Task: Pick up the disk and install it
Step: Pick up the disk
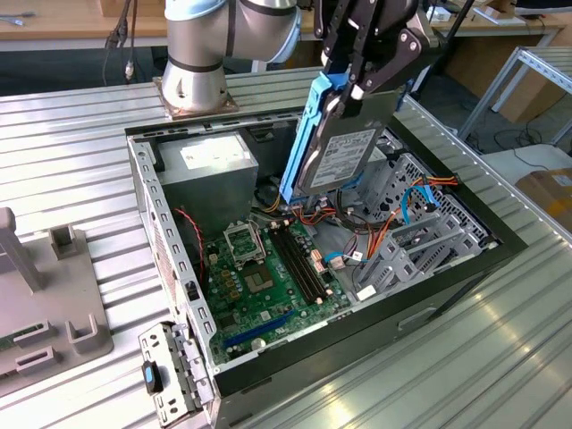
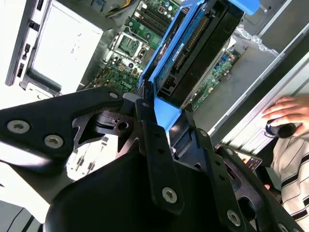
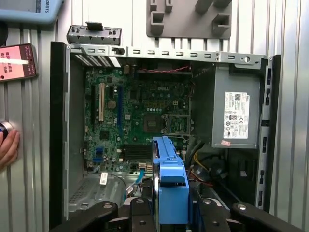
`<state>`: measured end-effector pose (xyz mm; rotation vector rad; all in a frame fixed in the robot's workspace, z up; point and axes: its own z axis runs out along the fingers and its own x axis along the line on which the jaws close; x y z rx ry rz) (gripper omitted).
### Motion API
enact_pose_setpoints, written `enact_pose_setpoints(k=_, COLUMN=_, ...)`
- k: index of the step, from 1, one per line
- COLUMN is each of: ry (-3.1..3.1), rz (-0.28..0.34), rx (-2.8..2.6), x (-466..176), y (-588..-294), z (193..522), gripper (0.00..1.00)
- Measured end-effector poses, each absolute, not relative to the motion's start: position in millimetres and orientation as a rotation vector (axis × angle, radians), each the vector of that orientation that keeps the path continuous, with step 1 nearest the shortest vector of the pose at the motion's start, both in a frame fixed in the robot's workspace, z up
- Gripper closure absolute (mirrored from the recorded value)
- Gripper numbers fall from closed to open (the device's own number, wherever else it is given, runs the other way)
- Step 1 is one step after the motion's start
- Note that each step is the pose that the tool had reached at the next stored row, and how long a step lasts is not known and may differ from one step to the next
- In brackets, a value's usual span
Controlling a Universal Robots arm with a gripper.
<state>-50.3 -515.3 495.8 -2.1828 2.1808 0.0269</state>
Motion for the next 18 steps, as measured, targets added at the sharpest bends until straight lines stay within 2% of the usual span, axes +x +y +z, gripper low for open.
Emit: enact_pose_setpoints(k=18, ry=2.181, rz=0.027, rx=-2.183, x=-21, y=-515, z=496, gripper=0.63)
